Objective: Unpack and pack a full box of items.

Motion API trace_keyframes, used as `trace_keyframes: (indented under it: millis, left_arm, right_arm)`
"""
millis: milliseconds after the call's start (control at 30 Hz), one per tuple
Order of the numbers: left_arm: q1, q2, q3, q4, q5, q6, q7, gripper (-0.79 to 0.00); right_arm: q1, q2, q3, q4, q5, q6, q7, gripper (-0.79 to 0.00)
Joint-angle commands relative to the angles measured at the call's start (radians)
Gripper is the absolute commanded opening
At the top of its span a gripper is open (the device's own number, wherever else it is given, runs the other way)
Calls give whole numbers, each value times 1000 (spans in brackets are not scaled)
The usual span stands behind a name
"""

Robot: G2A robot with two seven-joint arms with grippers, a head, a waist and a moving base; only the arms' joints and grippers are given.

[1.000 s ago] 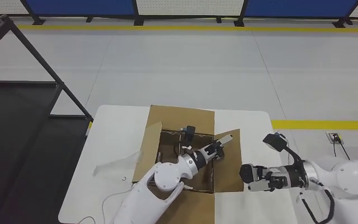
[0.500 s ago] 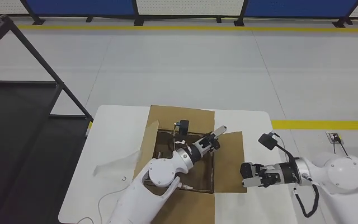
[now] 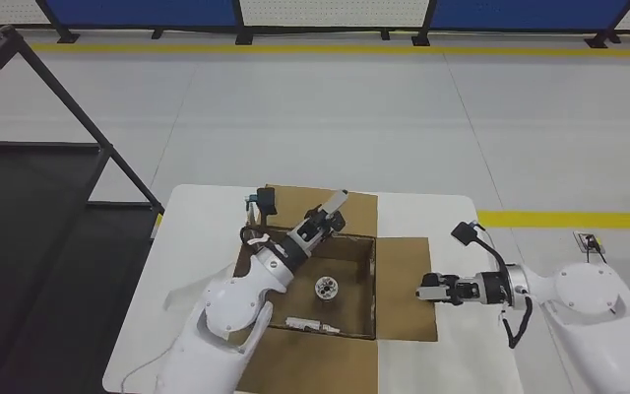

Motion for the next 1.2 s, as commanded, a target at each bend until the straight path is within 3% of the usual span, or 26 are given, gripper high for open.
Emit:
trace_keyframes:
  millis: [0, 300, 600, 1033, 1167]
  left_arm:
    - [36, 9, -43, -48, 14, 9, -9, 0]
    - [160, 38, -170, -183, 60, 64, -93, 0]
    - [279, 67, -249, -282, 157, 118, -218, 0]
    - [378, 85, -302, -354, 185, 114, -210, 0]
    - [397, 90, -295, -386, 129, 117, -281, 0]
  right_arm:
    - [18, -4, -16, 23, 0, 5, -16, 0]
    - [102, -23, -85, 90, 9, 9, -33, 0]
    - [183, -39, -136, 163, 23, 19, -21, 0]
    - [245, -58, -189, 260, 49, 3, -4, 0]
    - [253, -62, -200, 273, 49, 0, -7, 0]
